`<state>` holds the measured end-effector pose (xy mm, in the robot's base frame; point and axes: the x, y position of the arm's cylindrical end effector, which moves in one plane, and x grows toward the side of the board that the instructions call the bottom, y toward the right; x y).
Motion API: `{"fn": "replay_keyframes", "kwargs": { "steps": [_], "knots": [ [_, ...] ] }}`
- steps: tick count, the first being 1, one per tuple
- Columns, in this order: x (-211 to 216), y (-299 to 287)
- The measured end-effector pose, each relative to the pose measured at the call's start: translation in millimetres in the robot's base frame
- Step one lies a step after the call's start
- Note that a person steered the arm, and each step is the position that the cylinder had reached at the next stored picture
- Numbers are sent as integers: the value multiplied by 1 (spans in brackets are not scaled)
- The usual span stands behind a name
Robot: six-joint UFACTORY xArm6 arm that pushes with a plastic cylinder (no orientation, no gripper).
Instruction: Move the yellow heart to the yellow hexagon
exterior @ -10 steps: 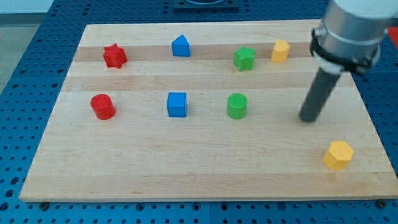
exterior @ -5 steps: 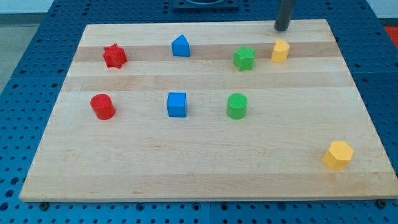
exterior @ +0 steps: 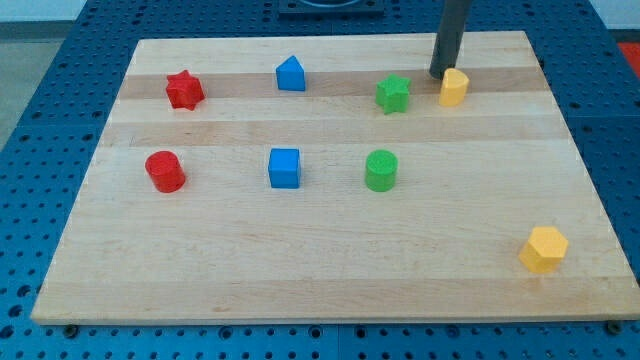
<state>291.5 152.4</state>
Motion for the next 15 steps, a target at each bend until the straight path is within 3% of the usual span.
{"fn": "replay_keyframes", "kwargs": {
  "steps": [4,5,6,8,12,13,14,15],
  "knots": [
    [125,0],
    [113,0],
    [59,0],
    [75,18],
    [183,23],
    [187,23],
    [126,23],
    [125,51]
  ]
}}
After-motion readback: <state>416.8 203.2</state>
